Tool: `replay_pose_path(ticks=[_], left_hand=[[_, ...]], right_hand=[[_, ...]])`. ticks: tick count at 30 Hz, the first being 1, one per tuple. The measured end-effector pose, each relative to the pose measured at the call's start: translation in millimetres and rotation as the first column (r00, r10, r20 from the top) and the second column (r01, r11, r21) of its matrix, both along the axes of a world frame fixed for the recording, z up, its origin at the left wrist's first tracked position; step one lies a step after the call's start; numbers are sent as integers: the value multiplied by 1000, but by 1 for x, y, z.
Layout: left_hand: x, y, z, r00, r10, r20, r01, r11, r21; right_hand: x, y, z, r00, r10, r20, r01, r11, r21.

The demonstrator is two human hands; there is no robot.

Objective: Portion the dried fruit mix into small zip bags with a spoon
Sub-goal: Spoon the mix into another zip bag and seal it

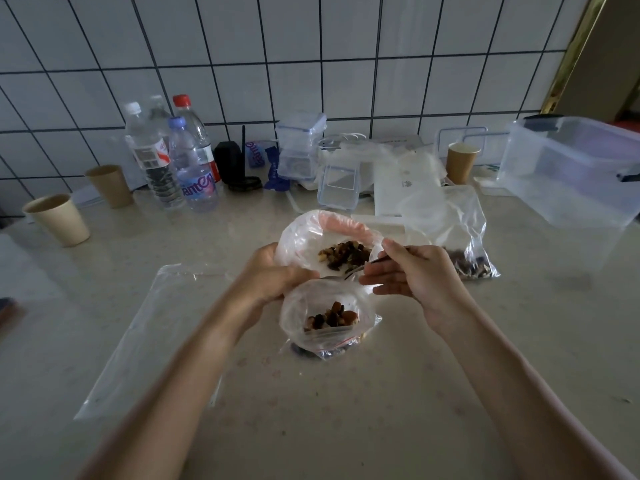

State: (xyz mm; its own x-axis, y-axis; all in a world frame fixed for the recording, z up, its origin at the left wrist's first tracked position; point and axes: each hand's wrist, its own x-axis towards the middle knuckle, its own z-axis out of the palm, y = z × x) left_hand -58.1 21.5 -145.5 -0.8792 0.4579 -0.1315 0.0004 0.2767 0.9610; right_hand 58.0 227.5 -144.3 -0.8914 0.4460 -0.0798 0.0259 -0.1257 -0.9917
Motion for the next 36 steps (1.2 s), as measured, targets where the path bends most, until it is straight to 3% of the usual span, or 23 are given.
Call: replay_pose_path(ticks=[7, 14, 17, 22, 24, 29, 36], left_hand=[[2, 0, 1, 999, -12, -49, 14, 1000, 23], [0, 0, -1, 998, -7, -57, 7, 1000, -1], [1, 0, -1, 999, 2, -40, -1, 1000, 14], [5, 3, -1, 999, 0, -34, 2, 999, 47], [6, 3, -1, 1000, 5, -21, -4, 997, 75], [7, 5, -3, 1000, 18, -15, -16, 995, 98], [5, 7, 0, 999, 33, -10, -31, 991, 134]], right_hand=[[0, 6, 1, 996, -89, -1, 89, 988, 123], [-2, 4, -2, 977, -175, -124, 213, 852, 479], [-2, 4, 0, 980, -147, -136, 193, 873, 447], [2, 2, 9, 985, -123, -121, 139, 981, 133], [3, -1, 9, 994, -78, -82, 85, 992, 92], [3, 0, 7, 998, -65, -2, 65, 994, 88], [-5, 4, -1, 977, -196, -82, 212, 935, 284]])
